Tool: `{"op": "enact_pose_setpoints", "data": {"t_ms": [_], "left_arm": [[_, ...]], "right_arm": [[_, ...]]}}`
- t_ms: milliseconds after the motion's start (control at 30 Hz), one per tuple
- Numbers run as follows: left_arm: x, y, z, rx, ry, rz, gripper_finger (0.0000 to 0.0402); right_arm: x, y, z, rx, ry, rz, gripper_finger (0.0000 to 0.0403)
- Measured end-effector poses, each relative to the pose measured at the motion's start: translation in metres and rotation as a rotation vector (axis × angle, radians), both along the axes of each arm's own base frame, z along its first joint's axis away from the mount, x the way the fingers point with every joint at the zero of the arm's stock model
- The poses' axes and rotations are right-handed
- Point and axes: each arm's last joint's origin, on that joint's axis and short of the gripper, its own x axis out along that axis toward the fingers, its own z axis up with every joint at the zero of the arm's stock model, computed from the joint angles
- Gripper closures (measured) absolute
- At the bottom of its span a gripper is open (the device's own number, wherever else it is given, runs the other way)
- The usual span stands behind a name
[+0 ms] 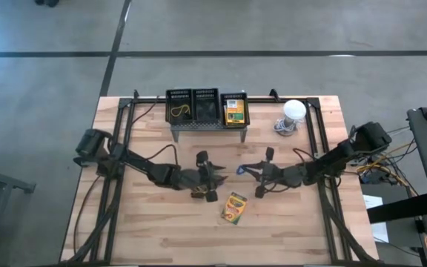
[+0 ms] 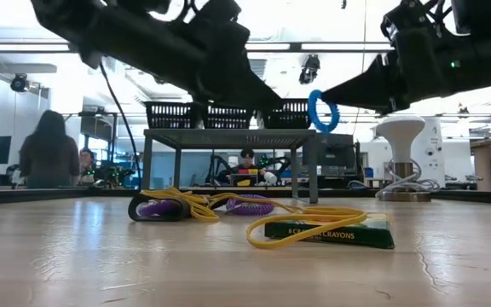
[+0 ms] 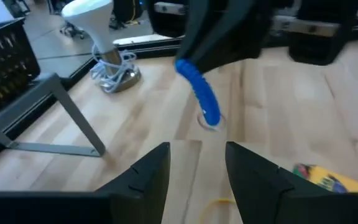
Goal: Pick & Place Office Desk Supplies
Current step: Put the blue spring keychain into the middle black bin on the shelf
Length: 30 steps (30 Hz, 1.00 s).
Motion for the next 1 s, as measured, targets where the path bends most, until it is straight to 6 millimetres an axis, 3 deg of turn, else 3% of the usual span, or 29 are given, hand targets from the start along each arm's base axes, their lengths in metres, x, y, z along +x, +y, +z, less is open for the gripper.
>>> {"op": "enact_pose_setpoints", "data": {"t_ms": [200, 367, 500, 800, 1000], "left_arm": [[0.009, 0.020, 0.006, -0.140, -0.048, -0.191, 0.0214], [0.012, 0.030, 0.011, -0.228, -0.125, -0.160, 0.0176], [0.013, 0.032, 0.015, -0.244, -0.176, -0.118, 0.0169], [0.015, 0.031, 0.001, -0.279, -0.142, -0.069, 0.0210], [0.016, 0.028, -0.004, -0.309, -0.130, -0.065, 0.0265]], "right_arm": [[0.006, 0.003, 0.003, -0.015, -0.003, 0.021, 0.0380], [0.012, 0.005, -0.001, -0.021, 0.014, 0.024, 0.0380], [0.020, 0.008, -0.004, -0.038, 0.029, 0.025, 0.0380], [0.043, 0.017, -0.008, -0.129, 0.068, 0.033, 0.0380], [0.050, 0.019, -0.008, -0.191, 0.114, 0.036, 0.0380]]}}
